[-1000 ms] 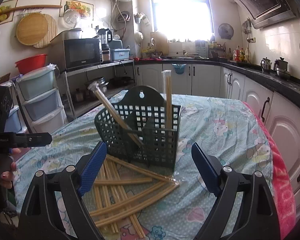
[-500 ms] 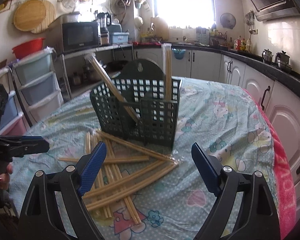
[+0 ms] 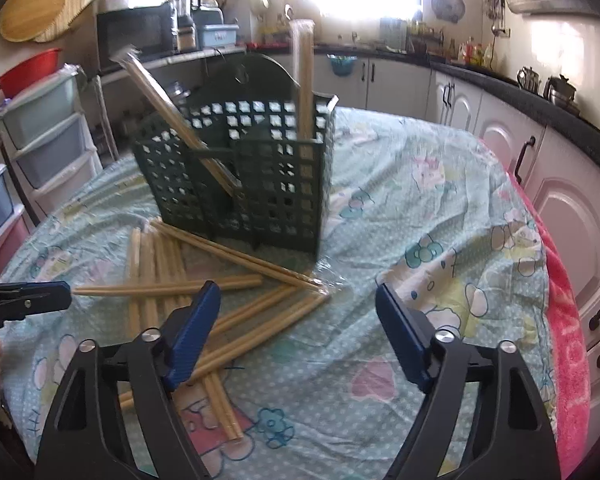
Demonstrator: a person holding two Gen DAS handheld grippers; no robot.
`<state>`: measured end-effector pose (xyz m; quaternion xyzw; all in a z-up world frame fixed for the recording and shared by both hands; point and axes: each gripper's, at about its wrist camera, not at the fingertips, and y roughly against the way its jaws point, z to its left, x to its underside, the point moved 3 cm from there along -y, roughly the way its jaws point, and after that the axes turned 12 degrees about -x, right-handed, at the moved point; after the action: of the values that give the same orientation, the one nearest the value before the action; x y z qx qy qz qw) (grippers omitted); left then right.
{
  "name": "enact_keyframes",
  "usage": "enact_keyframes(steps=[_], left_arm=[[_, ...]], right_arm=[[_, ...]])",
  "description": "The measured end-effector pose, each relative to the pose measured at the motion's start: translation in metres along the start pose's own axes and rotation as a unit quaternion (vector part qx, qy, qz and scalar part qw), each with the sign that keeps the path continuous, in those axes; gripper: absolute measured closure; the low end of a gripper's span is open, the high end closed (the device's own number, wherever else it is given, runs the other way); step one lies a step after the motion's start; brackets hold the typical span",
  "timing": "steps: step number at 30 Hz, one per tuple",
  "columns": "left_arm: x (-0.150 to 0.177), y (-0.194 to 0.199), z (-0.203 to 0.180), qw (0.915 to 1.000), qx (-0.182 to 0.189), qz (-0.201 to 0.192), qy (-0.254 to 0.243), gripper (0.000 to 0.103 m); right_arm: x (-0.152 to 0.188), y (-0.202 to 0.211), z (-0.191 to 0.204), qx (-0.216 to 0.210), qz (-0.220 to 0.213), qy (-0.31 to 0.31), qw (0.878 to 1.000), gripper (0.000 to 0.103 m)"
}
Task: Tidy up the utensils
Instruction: 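Lower the left tool onto the chopsticks and close on one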
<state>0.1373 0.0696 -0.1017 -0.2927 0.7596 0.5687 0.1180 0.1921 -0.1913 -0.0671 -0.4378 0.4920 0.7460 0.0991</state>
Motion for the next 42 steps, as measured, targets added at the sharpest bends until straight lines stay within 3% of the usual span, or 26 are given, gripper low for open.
enact_keyframes(steps=[7,17,25,42], left_arm=[[0.001,-0.011,0.005,0.9993,0.014,0.021,0.027,0.053],[-0.003,-0.014,0.019,0.9986,0.016,0.020,0.046,0.076],[-0.003,-0.015,0.020,0.9987,0.015,0.021,0.044,0.081],[-0.005,-0.011,0.019,0.9990,0.021,0.018,0.036,0.088]], right_arm=[[0.001,-0.025,-0.013,-0.004,0.040,0.007,0.999,0.049],[-0.003,-0.046,-0.021,-0.036,0.059,0.010,0.998,0.059],[-0.003,-0.049,-0.030,-0.049,0.057,-0.010,0.997,0.071],[0.002,-0.043,-0.022,-0.051,0.059,0.015,0.997,0.097]])
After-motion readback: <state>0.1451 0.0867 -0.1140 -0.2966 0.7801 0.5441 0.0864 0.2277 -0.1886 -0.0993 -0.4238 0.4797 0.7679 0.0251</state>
